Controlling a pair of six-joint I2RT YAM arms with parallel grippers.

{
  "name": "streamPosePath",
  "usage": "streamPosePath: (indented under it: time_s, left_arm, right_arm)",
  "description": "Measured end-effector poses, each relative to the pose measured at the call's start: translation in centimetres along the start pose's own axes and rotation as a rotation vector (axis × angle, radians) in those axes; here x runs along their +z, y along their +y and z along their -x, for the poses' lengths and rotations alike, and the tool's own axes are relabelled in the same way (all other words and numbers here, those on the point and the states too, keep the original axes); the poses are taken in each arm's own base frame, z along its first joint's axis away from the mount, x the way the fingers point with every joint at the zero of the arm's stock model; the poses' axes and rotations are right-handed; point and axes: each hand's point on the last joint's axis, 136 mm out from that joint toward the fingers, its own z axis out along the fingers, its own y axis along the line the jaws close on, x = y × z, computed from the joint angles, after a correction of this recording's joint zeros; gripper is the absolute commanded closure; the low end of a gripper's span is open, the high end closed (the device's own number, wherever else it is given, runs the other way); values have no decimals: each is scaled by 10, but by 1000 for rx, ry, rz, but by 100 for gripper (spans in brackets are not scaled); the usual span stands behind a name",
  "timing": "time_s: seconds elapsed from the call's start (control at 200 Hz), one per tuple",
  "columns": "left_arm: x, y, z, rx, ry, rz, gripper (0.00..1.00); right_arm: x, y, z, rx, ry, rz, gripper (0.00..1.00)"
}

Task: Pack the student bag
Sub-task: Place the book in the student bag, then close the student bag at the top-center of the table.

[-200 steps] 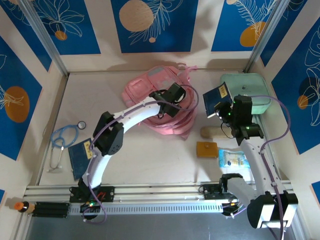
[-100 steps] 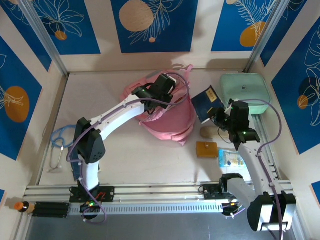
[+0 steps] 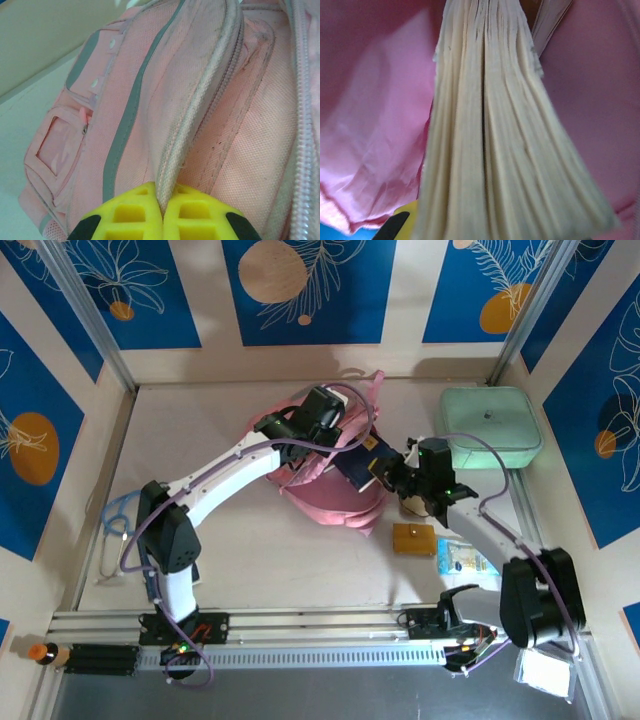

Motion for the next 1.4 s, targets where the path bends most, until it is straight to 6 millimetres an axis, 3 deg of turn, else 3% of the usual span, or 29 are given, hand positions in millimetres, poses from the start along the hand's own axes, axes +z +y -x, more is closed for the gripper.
streamPosePath:
  time_s: [0.19, 0.47, 0.59, 0.765, 0.86, 0.965, 1.09, 1.295, 1.4]
  left_arm:
    - [-2, 0, -1, -1, -2, -4, 100]
    - [-3, 1, -2, -4, -9, -5, 100]
    - [-3, 1, -2, -10, -7, -9, 100]
    - [-2, 2, -2, -25, -5, -19, 100]
    - [-2, 2, -2, -35, -4, -22, 100]
    - [-1, 3, -2, -40, -3, -23, 100]
    - [0, 5, -2, -44, -2, -23, 100]
    - [1, 7, -3, -58, 0, -27, 100]
    - [4, 6, -5, -68, 2, -41, 100]
  right_arm:
    - [35, -4, 4, 65, 35, -38, 100]
    - [99, 1, 33, 114, 33, -33, 100]
    - [123, 3, 40, 122, 37, -18, 89]
    - [144, 7, 42, 133, 38, 14, 83]
    - [152, 3, 42, 157, 39, 15, 71]
    - [154, -1, 42, 188, 37, 4, 47]
    - [143, 4, 43, 196, 15, 4, 32]
    - [98, 2, 28, 199, 3, -26, 27]
    - [74, -16, 16, 210, -9, -76, 27]
